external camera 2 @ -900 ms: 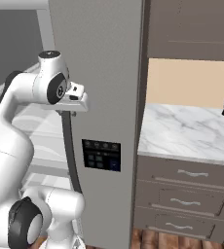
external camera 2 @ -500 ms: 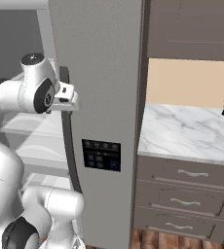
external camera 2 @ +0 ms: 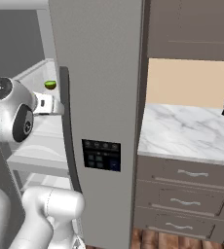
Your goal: Pick the kiwi and orange from the fridge and place them inside the tupperware on the counter.
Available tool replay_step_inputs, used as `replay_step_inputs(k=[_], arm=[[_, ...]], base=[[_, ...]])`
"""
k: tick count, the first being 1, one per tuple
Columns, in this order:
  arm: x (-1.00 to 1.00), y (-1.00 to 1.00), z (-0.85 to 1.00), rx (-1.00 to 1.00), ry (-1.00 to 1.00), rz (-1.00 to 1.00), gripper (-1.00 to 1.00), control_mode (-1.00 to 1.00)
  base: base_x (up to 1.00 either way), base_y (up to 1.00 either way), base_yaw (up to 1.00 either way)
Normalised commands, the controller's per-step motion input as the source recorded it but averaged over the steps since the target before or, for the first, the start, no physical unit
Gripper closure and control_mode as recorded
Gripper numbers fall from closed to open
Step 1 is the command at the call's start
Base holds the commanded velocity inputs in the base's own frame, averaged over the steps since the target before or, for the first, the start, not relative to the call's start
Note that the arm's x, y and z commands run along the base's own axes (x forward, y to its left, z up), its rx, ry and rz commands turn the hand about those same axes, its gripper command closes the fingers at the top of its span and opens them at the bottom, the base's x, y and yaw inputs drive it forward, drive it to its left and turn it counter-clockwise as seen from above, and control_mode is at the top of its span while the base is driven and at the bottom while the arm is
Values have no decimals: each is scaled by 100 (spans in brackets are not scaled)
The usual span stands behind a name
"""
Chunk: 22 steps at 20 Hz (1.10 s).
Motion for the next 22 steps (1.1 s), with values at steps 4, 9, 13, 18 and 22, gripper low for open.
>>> replay_step_inputs(k=[4, 9, 13, 18, 22], arm=[[0, 38, 15, 8, -5, 1, -100, -100], [0, 43, 5, 7, -1, 3, -100, -100], [0, 48, 1, 2, 0, 7, -100, -100], [1, 38, 0, 0, 0, 17, -100, -100], [13, 37, 0, 0, 0, 24, -100, -100]], base=[[0, 0, 0], [0, 0, 0], [0, 0, 0], [0, 0, 0], [0, 0, 0]])
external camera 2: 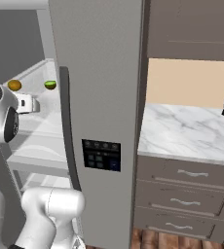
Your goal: Pick the kiwi and orange from the fridge and place them inside the tupperware on the counter.
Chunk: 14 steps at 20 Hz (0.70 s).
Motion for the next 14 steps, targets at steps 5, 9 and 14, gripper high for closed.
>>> replay_step_inputs(k=[5, 9, 14], arm=[[17, 42, 0, 0, -3, 23, -100, -100], [18, 45, 0, -5, -1, 12, -100, -100], [34, 35, 0, -6, 0, 8, -100, -100]], base=[[0, 0, 0], [0, 0, 0], [0, 0, 0]])
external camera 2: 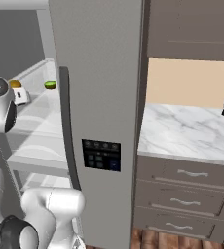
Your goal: Pick the kiwi and orange from the fridge and place them inside the tupperware on the counter.
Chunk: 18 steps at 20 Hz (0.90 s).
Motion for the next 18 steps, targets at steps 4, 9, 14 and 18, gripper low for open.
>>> replay_step_inputs(k=[4, 9, 14, 18], arm=[[37, 13, 2, -3, 0, 1, -100, -100], [35, 6, 0, 0, 0, 0, -100, -100], [28, 14, 2, 0, 0, 0, -100, -100], [28, 18, 6, 0, 0, 0, -100, -100]], base=[[0, 0, 0], [0, 0, 0], [0, 0, 0], [0, 0, 0]])
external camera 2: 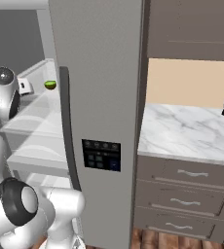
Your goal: Pick the kiwi and orange from the fridge and place them inside the tupperware on the counter.
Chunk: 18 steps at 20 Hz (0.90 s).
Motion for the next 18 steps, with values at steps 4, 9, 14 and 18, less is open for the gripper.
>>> replay_step_inputs(k=[4, 9, 14, 18], arm=[[28, 21, 2, -1, 0, 0, -100, -100], [27, 21, 0, -4, 0, 0, -100, -100], [20, 13, 0, -5, 0, 0, -100, -100], [12, 11, 0, -5, 0, 0, -100, -100]], base=[[0, 0, 0], [0, 0, 0], [0, 0, 0], [0, 0, 0]])
